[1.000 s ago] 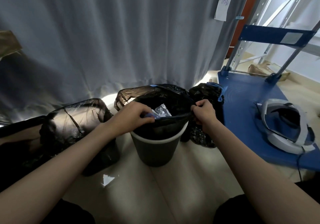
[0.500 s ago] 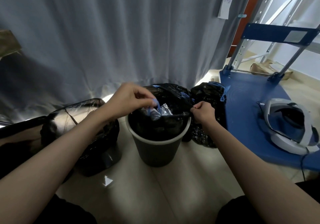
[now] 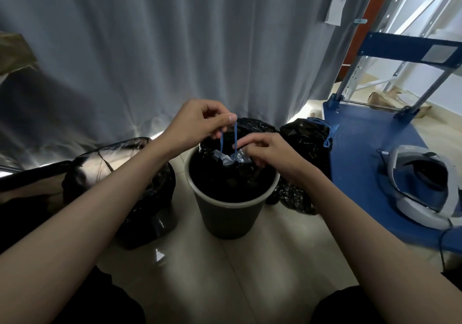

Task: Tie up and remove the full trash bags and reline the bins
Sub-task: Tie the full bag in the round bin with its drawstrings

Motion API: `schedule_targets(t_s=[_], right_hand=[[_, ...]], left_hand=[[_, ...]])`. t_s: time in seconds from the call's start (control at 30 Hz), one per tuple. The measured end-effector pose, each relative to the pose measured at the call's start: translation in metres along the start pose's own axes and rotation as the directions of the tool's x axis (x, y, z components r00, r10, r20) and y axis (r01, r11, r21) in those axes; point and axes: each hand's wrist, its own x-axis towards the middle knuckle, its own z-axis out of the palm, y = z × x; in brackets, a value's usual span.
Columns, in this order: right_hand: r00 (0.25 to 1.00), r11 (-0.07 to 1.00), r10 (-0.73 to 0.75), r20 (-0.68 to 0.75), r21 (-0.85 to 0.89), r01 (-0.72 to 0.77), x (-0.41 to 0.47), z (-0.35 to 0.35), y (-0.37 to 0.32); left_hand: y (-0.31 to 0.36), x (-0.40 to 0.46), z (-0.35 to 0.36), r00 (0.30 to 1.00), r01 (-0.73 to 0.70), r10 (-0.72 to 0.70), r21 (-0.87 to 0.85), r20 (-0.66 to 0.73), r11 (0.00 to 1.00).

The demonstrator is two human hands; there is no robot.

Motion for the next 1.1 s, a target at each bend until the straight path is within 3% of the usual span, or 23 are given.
schedule_targets(t_s=[0.07,0.17,0.27,0.4,0.67,0.93,1.1], right_hand=[[0.994,0.997,-0.042,0.102,0.073,0.034,-0.004,0.007,-0.011],[0.994,0.983,-0.109,0.027,0.154,0.104,-0.005,0.006,-0.016],[0.993,0.963,-0.102,-0.064,0.243,0.115,-0.007,-0.008,-0.011],[0.990,0.920,-0.054,-0.130,0.380,0.100,-0.013,-0.021,-0.004],[0.960,0.877,-0.072,-0.272,0.441,0.191,-0.015,-0.032,-0.013],[0.831,0.806,0.220,-0.512,0.575,0.141,-0.005,-0.045,0.023],[0.788,0.837,0.295,-0.541,0.544,0.061,-0.004,-0.036,0.036]], left_hand=[[0.005,0.002,0.005,1.000,-0.008,0.008,-0.063,0.003,0.998],[0.004,0.005,0.007,0.996,-0.046,0.053,-0.098,0.072,0.994],[-0.015,0.007,-0.001,0.985,-0.008,-0.007,0.088,0.171,0.996],[-0.046,0.004,0.011,0.949,-0.034,-0.097,0.403,0.300,0.915],[-0.068,0.003,0.051,0.966,-0.045,-0.084,0.477,0.246,0.878],[-0.082,0.009,0.045,0.952,-0.081,-0.113,0.593,0.283,0.801],[-0.098,0.004,0.054,0.909,-0.132,-0.171,0.653,0.379,0.746]])
